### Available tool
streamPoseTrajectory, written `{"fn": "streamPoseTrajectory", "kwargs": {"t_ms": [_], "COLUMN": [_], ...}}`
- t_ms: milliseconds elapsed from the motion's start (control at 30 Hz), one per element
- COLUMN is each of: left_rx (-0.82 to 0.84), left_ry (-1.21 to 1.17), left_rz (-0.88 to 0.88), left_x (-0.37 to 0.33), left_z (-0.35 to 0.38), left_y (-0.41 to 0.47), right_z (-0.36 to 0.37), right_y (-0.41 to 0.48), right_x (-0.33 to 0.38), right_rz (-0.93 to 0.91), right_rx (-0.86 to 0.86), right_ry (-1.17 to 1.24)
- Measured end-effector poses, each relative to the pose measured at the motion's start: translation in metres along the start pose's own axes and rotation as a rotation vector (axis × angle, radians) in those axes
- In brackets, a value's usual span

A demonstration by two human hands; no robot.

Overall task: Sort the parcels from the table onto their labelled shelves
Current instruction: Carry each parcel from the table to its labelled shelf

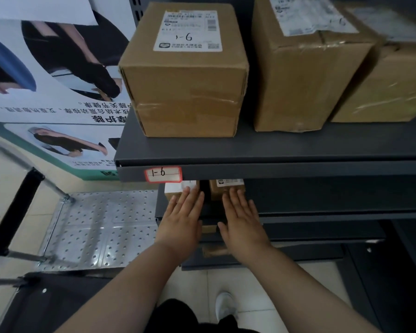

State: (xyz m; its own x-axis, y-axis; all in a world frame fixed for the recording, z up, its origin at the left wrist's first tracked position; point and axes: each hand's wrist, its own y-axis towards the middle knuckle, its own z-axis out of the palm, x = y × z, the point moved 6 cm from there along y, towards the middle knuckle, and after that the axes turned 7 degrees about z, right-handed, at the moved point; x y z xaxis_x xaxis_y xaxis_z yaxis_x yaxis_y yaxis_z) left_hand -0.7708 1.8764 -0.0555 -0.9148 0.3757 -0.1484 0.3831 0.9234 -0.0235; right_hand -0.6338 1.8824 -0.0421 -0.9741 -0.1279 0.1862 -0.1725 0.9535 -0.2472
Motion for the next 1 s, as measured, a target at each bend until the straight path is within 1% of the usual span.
{"fn": "streamPoseTrajectory", "kwargs": {"t_ms": [33, 167, 300, 367, 433, 533, 633, 733, 800, 1000], "left_rx": [-0.030, 0.030, 0.061, 0.111, 0.166, 0.203, 0.189, 0.173, 0.158, 0.214], "left_ry": [-0.009, -0.040, -0.020, -0.048, -0.084, -0.113, -0.163, -0.152, -0.167, -0.165], "left_rz": [0.029, 0.163, 0.319, 0.369, 0.462, 0.601, 0.742, 0.940, 1.014, 1.250], "left_x": [-0.005, -0.022, -0.029, -0.038, -0.059, -0.106, -0.164, -0.224, -0.253, -0.379], "left_z": [-0.001, 0.006, 0.007, 0.006, 0.005, -0.001, -0.010, -0.010, -0.013, -0.021], "left_y": [-0.003, -0.024, -0.039, -0.043, -0.046, -0.056, -0.078, -0.105, -0.116, -0.205], "right_z": [0.004, 0.020, 0.031, 0.030, 0.029, 0.028, 0.026, 0.025, 0.023, 0.040], "right_y": [-0.010, -0.053, -0.101, -0.131, -0.164, -0.220, -0.279, -0.343, -0.374, -0.529], "right_x": [-0.001, -0.010, -0.019, -0.021, -0.025, -0.035, -0.051, -0.067, -0.074, -0.089], "right_rz": [0.014, 0.120, 0.334, 0.435, 0.534, 0.669, 0.815, 0.984, 1.050, 1.294], "right_rx": [0.019, 0.035, -0.015, -0.052, -0.096, -0.158, -0.254, -0.349, -0.414, -0.589], "right_ry": [0.013, 0.077, 0.145, 0.212, 0.283, 0.337, 0.348, 0.440, 0.482, 0.496]}}
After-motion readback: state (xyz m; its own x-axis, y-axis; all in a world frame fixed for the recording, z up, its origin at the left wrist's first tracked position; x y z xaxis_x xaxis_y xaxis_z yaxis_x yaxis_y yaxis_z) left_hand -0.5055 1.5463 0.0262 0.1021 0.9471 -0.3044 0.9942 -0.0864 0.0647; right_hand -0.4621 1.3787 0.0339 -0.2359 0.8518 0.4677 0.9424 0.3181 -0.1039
